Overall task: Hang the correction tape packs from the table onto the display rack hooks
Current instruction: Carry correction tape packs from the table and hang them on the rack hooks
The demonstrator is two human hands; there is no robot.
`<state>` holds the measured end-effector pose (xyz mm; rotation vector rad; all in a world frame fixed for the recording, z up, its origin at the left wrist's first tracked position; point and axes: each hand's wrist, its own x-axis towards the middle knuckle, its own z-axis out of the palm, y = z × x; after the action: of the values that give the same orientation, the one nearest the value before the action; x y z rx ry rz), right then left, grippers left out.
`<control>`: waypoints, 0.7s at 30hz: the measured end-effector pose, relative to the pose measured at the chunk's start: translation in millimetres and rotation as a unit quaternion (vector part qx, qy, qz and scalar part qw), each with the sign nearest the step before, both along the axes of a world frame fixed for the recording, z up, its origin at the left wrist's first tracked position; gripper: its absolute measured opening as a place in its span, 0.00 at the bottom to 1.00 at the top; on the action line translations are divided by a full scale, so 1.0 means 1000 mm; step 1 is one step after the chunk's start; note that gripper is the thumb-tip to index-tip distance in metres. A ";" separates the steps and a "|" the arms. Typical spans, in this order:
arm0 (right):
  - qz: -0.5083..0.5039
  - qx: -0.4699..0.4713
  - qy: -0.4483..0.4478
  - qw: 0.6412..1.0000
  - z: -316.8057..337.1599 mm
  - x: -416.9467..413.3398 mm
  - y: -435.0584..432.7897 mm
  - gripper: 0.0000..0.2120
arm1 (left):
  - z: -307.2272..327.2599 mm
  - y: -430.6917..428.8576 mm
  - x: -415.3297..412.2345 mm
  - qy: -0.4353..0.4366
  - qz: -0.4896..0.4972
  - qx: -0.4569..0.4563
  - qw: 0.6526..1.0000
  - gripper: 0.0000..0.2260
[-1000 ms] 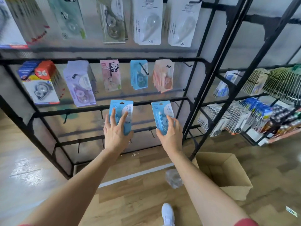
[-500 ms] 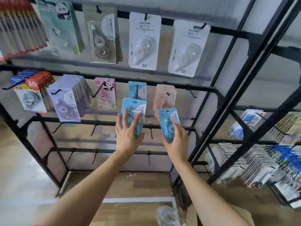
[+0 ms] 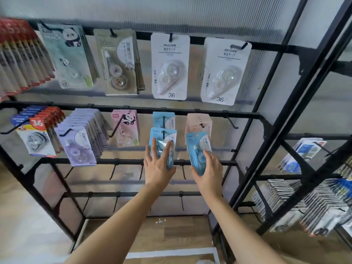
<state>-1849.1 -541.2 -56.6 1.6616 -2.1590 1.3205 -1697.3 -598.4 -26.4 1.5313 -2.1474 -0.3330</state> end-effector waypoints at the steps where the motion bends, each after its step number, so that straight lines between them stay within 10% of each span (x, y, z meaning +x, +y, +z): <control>1: -0.002 -0.003 0.001 1.000 0.002 0.000 -0.004 0.31 | 0.002 -0.007 -0.001 -0.001 0.000 0.006 1.000 0.38; 21: -0.012 -0.033 -0.044 0.998 -0.001 0.010 -0.024 0.30 | 0.002 -0.100 -0.008 -0.123 -0.056 0.065 0.989 0.36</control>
<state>-1839.5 -565.6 -57.5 1.5770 -2.1494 1.4675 -1705.0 -698.4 -24.8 1.5972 -2.4533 -0.3444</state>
